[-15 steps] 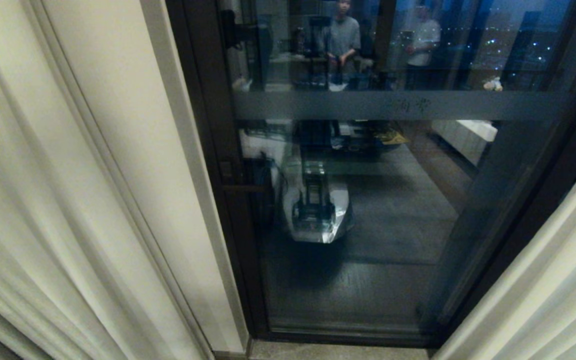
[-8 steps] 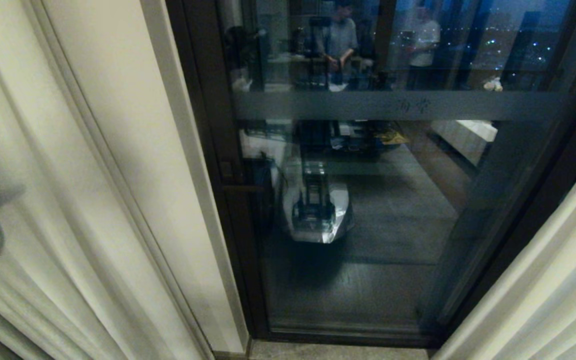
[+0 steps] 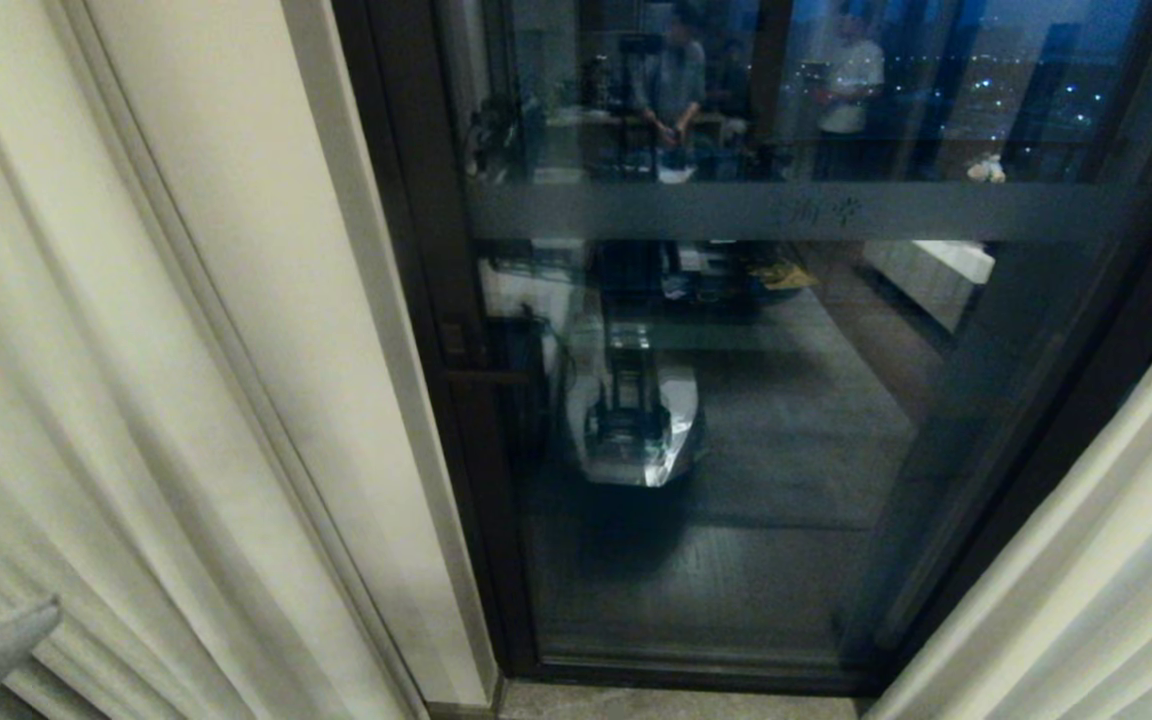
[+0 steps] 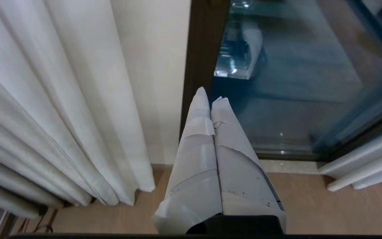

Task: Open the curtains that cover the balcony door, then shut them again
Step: Pull the inner curtains open on both sides

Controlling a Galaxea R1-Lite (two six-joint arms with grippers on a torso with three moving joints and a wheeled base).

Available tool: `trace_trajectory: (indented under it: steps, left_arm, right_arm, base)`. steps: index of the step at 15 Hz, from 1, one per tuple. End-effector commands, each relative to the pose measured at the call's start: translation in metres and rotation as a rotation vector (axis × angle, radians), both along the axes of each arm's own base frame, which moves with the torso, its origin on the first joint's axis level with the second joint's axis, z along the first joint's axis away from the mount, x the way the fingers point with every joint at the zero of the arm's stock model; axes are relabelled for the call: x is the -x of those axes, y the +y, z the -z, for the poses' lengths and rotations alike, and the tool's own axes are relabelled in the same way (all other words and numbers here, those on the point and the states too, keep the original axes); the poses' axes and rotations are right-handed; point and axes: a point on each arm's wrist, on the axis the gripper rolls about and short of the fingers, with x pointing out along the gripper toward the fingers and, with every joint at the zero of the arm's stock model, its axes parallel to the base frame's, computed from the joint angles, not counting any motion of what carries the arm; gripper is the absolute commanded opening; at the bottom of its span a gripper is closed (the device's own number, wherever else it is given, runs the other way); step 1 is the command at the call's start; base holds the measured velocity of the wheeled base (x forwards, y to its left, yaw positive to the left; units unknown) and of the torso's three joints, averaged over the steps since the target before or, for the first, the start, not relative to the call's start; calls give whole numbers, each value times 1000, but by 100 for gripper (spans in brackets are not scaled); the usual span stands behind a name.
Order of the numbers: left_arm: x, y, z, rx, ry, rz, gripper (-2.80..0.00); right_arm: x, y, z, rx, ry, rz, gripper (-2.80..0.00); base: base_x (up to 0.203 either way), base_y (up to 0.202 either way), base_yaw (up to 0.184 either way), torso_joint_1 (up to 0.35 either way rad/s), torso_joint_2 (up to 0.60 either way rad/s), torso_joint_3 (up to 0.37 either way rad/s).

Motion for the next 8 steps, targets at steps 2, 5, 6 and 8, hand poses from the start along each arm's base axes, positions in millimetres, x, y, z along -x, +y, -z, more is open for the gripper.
trace_trajectory:
  steps: [2, 5, 6, 8]
  left_arm:
    - [39, 0, 28, -10, -121, 11, -280]
    - [60, 0, 60, -19, -136, 24, -280]
    - [64, 0, 69, -21, -149, 30, -280]
    - [61, -1, 79, -34, -178, 36, -280]
  right_arm:
    - [0, 0, 0, 0, 0, 0, -280]
    - [0, 0, 0, 0, -1, 0, -280]
    - [0, 0, 0, 0, 0, 0, -280]
    - [0, 0, 0, 0, 0, 0, -280]
  base:
    - [0, 0, 0, 0, 0, 0]
    - [0, 0, 0, 0, 0, 0]
    - [0, 0, 0, 0, 0, 0]
    - [0, 0, 0, 0, 0, 0]
